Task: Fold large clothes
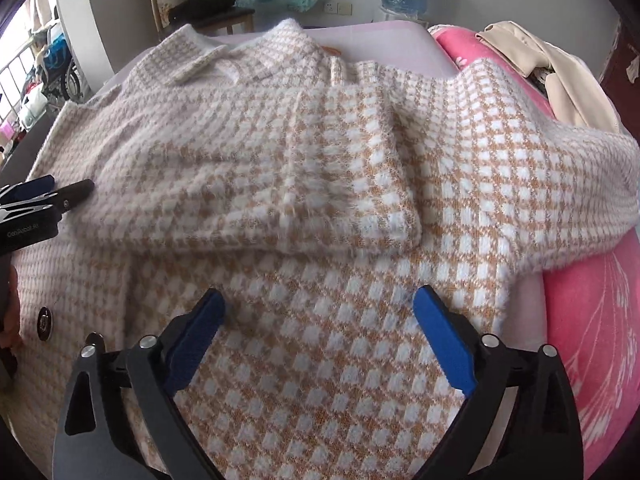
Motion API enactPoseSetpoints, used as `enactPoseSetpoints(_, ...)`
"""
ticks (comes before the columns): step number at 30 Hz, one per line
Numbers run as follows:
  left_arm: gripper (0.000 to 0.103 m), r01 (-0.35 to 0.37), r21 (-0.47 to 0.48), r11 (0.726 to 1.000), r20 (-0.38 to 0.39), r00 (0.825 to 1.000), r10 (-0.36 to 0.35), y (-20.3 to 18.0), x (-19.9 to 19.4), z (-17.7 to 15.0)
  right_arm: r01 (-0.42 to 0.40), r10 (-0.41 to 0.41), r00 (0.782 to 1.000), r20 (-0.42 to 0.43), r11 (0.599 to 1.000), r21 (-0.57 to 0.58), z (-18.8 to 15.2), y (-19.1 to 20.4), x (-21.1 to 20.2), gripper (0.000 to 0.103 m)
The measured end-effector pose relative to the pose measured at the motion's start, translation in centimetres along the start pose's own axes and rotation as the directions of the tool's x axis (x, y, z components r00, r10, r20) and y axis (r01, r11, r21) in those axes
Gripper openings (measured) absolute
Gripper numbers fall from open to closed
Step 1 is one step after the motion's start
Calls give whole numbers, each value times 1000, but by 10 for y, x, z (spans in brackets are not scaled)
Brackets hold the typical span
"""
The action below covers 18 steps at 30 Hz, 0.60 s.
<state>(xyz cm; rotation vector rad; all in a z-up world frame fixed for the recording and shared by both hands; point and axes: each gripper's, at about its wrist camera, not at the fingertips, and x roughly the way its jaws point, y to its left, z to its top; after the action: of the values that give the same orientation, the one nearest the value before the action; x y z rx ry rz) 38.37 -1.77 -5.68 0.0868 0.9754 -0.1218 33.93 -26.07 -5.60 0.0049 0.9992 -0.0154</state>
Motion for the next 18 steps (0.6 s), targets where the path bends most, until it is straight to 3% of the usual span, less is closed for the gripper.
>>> enactPoseSetpoints(13,96,14,1,1000,-37,999,-14,1,2,7,0,0,1000,2,1000,22,1,1,2,97)
enactPoseSetpoints(18,96,53,33,998,36,998,-54,-15,-23,11,-10,10,1000,-9,1000,1,2,0,3,97)
